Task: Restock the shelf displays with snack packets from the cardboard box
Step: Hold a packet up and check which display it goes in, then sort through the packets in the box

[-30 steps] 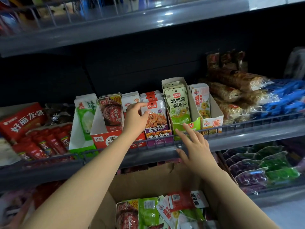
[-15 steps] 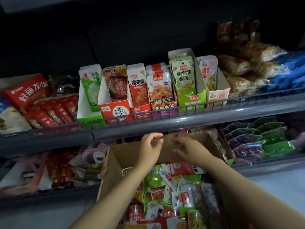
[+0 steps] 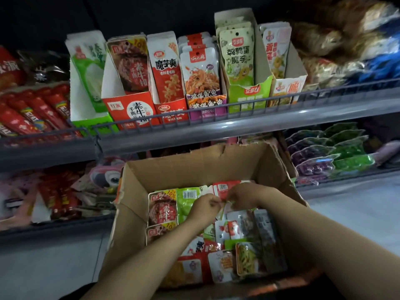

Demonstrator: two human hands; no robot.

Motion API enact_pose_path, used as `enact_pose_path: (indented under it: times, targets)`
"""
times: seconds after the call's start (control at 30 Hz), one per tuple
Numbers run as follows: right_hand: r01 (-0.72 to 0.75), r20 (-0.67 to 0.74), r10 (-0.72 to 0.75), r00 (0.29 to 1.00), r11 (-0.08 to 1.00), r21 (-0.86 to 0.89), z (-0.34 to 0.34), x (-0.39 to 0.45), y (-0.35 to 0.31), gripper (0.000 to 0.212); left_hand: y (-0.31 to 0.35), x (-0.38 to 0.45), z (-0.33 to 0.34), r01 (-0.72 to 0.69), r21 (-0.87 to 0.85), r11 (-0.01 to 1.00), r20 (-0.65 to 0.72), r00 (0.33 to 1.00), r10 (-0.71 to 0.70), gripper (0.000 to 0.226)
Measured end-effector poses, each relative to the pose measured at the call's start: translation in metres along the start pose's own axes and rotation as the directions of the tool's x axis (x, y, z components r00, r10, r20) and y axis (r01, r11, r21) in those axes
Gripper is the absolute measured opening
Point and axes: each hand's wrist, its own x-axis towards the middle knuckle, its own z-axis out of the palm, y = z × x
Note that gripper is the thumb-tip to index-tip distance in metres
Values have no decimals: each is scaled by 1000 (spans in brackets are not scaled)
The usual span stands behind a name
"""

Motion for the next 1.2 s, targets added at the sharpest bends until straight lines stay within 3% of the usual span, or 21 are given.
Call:
enact_pose_path:
  times: [0.17, 0.37, 0.7, 0.83, 1.07, 1.2]
  targets:
    - [-21, 185, 37, 982, 996, -90, 11, 8, 10, 45, -15, 1, 13, 155, 80, 985, 150, 975, -166, 14]
    - [-34, 187, 39, 982, 999, -34, 14, 11, 12, 44, -15, -5, 8, 201, 13, 980, 143, 969, -201, 9]
    - [90, -128, -59, 990, 962, 258, -5, -7, -1, 23, 10, -16, -52, 81, -205, 976, 25, 997, -77, 10]
    - [195, -280, -79, 957, 889, 414, -16, -16, -11, 16, 17, -30, -79, 34, -272, 962, -53, 997, -51, 12]
    - [338, -361, -139, 922, 744, 576, -28, -26, -38, 11, 39, -59, -111, -62, -514, 855, -212, 976, -56, 5]
    - [383, -468, -74, 880, 694, 610, -33, -29, -51, 14, 44, -67, -124, -94, -578, 811, -296, 950, -100, 8]
